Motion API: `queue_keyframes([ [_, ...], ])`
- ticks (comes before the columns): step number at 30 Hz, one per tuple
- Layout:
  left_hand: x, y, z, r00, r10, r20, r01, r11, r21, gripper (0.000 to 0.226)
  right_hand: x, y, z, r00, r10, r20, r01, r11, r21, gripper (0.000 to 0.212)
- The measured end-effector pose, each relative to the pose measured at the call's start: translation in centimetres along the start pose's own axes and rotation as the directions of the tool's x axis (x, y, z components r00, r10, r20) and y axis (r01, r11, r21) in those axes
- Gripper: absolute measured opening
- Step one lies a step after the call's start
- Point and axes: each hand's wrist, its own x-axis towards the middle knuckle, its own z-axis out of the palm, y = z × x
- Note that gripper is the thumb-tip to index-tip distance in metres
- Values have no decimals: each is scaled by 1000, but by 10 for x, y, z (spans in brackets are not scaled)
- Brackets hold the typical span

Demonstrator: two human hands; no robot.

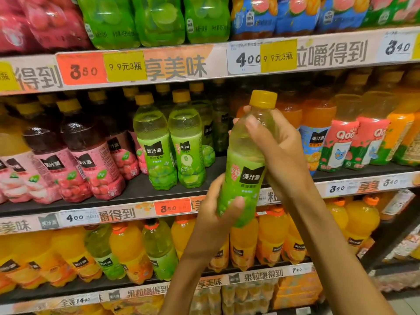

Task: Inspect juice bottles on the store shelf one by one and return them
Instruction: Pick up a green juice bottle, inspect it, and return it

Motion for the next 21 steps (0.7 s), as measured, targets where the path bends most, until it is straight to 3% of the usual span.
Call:
queue_keyframes([
  [2, 5, -2, 3, 1000, 25, -19, -21, 985, 171, 79, -1, 1, 5, 997, -80, -11, 79, 993, -89, 21],
  [6, 18, -16, 5, 966, 163, -198, -69, 909, 412, 68, 2, 4, 10, 979, -190, 71, 200, 963, -183, 33],
  [10, 24, -27, 6, 910, 197, -364, -52, 927, 371, 62, 10, 15, 11, 974, -212, 76, 223, 951, -215, 31],
  [21, 36, -45, 5, 848, 228, -479, -14, 913, 409, 53, 25, 42, 19, 982, -189, 20, 188, 948, -259, 42],
])
